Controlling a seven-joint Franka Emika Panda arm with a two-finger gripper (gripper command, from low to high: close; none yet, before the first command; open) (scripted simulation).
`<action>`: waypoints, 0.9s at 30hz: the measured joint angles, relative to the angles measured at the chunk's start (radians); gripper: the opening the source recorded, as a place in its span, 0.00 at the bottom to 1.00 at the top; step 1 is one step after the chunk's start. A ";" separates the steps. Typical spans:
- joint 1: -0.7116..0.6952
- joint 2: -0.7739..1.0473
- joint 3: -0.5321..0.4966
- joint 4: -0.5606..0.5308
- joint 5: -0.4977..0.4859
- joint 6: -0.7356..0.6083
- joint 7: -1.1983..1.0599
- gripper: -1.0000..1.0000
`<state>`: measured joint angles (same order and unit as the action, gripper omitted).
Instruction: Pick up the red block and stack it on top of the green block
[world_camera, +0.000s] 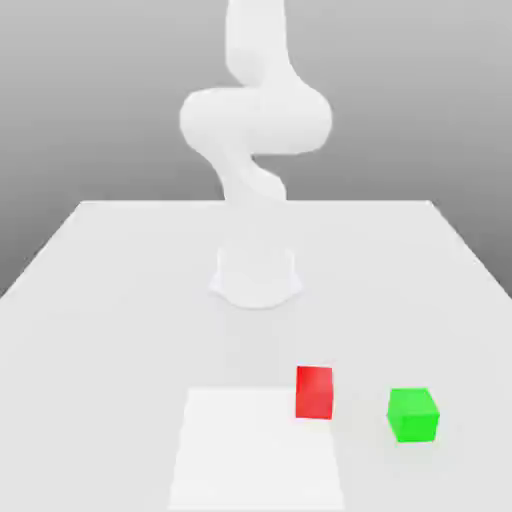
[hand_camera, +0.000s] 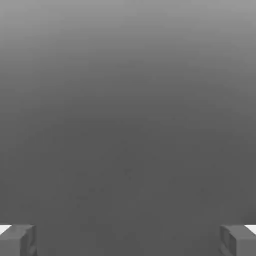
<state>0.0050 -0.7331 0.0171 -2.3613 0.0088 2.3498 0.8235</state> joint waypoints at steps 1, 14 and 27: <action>0.003 0.033 0.009 -0.029 0.004 0.024 0.011 0.50; 0.045 0.470 0.123 -0.406 0.041 0.340 0.174 0.50; 0.134 0.925 0.046 -0.493 -0.130 0.697 0.367 0.00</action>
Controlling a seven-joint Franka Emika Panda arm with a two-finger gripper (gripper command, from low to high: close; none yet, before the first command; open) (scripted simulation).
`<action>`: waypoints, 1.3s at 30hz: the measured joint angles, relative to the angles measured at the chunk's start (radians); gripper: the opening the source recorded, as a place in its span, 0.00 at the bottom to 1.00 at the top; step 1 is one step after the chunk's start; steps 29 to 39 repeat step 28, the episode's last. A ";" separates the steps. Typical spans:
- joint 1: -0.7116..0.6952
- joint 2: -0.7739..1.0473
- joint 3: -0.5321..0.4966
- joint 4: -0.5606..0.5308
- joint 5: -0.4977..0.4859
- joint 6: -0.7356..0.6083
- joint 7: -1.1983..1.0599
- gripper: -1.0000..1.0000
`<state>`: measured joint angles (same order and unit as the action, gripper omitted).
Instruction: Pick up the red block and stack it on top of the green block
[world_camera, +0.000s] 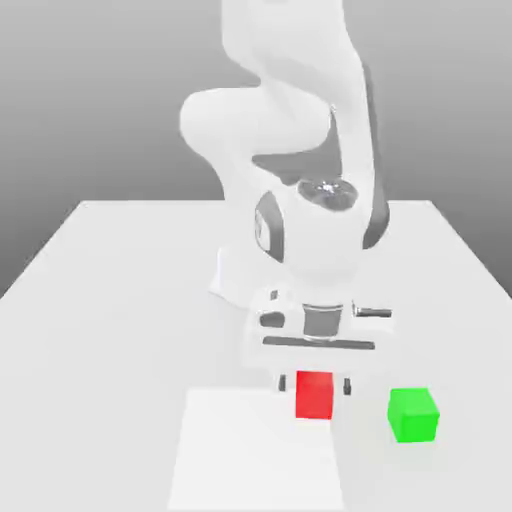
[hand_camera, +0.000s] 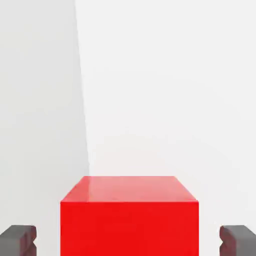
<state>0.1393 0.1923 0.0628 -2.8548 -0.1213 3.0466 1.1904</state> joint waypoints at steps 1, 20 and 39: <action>0.000 0.000 0.000 0.000 -0.001 0.000 0.001 0.00; 0.211 -0.188 0.139 0.181 0.119 -0.368 0.114 0.00; 0.222 -0.025 0.088 0.203 0.041 -0.229 0.183 1.00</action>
